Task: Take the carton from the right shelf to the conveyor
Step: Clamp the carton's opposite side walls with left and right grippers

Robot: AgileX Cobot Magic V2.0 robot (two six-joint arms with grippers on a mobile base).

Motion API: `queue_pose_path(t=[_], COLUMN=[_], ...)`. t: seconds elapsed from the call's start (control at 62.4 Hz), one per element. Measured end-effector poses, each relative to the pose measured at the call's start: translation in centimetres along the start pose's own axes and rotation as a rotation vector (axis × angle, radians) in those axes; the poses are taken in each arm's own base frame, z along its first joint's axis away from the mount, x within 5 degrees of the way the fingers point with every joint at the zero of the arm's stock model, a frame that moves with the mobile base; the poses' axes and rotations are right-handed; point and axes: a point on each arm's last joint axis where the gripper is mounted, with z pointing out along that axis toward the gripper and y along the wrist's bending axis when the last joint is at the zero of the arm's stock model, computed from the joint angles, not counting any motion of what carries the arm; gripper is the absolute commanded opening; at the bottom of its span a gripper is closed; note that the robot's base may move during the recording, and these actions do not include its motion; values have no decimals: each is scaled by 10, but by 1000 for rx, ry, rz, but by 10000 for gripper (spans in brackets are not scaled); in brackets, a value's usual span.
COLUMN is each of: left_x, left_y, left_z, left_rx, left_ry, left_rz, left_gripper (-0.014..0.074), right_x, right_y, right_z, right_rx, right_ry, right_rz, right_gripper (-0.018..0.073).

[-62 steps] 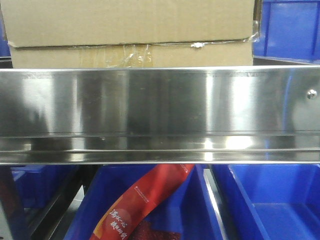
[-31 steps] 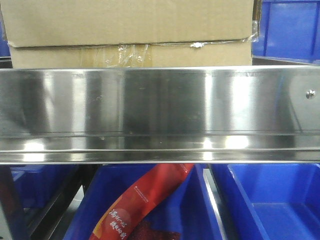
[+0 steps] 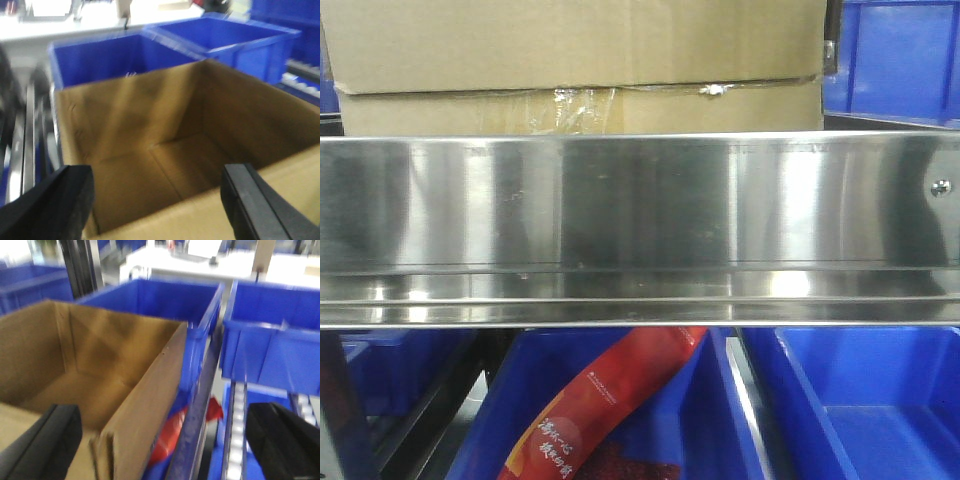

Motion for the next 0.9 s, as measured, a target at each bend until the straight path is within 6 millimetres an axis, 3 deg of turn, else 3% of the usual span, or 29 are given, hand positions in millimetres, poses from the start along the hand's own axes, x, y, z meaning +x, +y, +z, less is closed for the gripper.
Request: queue_pose_path(t=[0.16,0.384,0.481,0.673,0.897], left_x=[-21,-29,-27,-8,12], left_y=[15,36,40,47,62], left_z=[34,85,106,147,176], left_rx=[-93,-194,-229,-259,-297], left_ry=[166,325,352,448,522], left_rz=[-70,-113,-95,-85,-96], left_gripper=[434,434,434,434,434], right_x=[-40,-70,-67,-40,-21], right_y=[0,2,6,7,5], right_z=[40,101,131,190,221], right_rx=[-11,-40,-60,-69,-65], right_ry=[179,228,254,378,446], right_rz=[-5,-9,-10,12,19], right_gripper=[557,557,557,557,557])
